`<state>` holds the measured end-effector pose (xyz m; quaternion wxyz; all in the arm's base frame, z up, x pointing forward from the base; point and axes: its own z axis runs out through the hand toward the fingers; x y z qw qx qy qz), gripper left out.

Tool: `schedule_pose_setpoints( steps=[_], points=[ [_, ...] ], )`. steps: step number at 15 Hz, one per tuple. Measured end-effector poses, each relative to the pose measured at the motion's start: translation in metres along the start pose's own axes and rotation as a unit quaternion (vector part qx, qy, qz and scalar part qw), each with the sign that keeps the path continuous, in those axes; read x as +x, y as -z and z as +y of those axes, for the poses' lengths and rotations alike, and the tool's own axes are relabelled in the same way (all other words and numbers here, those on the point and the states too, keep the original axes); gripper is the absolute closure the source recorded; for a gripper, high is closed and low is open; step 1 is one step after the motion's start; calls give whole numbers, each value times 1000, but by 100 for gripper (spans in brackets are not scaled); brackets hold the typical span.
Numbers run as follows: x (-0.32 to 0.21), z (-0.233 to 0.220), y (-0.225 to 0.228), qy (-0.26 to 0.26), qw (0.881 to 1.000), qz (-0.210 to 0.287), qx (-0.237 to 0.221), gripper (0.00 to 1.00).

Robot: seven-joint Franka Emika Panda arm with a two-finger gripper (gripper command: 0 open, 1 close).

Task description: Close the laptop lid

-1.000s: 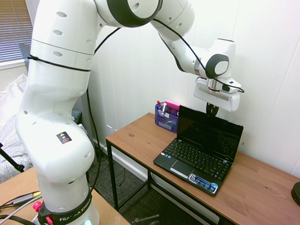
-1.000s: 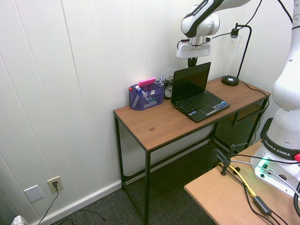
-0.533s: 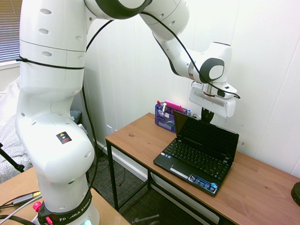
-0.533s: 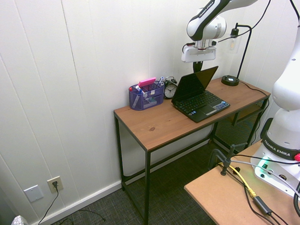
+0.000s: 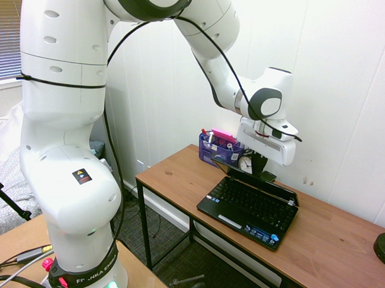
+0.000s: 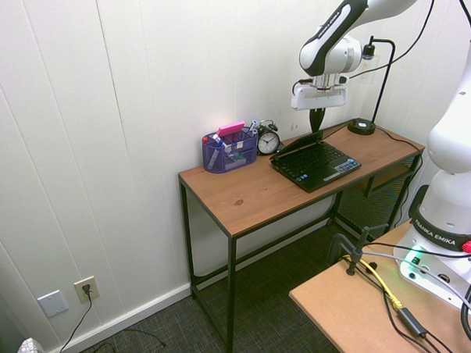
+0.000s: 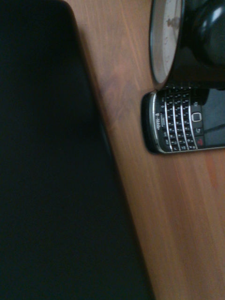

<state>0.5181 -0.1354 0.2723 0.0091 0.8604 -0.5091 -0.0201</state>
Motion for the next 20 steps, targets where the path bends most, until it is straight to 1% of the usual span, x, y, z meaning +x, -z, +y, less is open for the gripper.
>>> schedule_pose_setpoints(
  steps=[8, 14, 17, 20],
  points=[
    [-17, 38, -48, -38, 999, -34, -5, 100],
    [-20, 46, -83, -46, 997, -56, -11, 100],
    [-17, 49, -90, -49, 997, -60, -10, 100],
    [-8, 56, -84, -58, 997, -53, -4, 100]
  ],
)
